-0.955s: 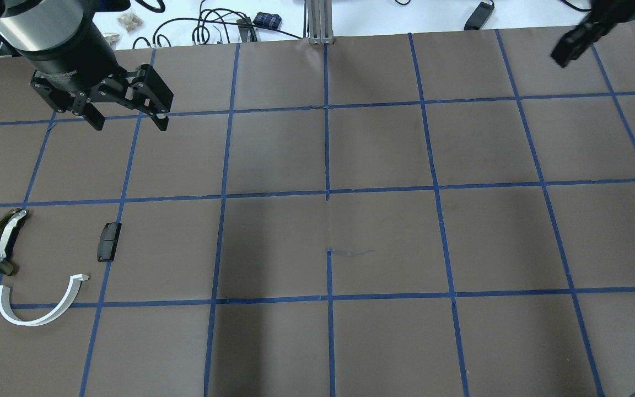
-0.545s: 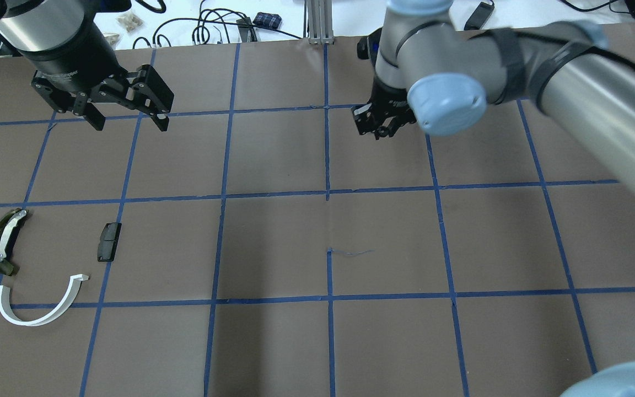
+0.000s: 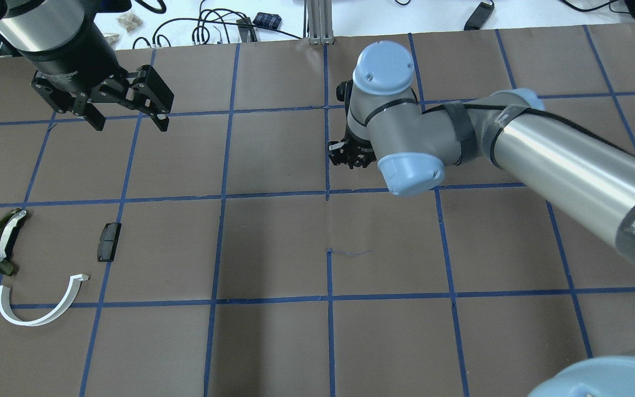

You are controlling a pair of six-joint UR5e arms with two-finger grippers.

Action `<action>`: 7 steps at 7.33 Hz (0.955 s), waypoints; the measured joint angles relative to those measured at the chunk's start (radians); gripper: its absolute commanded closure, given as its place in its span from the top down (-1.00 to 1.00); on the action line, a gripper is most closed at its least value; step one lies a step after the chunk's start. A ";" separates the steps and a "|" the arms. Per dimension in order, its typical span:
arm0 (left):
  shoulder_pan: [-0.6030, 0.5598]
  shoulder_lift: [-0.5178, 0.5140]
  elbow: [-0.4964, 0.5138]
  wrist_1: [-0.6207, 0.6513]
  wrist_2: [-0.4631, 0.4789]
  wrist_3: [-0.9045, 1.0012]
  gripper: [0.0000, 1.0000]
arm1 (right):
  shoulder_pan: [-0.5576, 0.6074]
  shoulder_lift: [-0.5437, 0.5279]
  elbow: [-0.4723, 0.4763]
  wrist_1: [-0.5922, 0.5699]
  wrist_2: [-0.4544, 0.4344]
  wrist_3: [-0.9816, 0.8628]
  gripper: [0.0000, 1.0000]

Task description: Place bearing gear from tray to pile

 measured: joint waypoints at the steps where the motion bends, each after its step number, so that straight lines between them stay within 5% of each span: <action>1: 0.000 -0.002 0.000 0.000 0.000 0.000 1.00 | 0.019 0.021 0.001 -0.033 -0.010 0.008 0.99; 4: 0.009 -0.006 0.001 0.012 0.001 0.023 1.00 | -0.031 -0.020 -0.038 0.042 -0.071 -0.086 1.00; 7: -0.001 -0.062 -0.010 0.050 -0.091 -0.034 1.00 | -0.204 -0.228 -0.218 0.520 -0.079 -0.281 1.00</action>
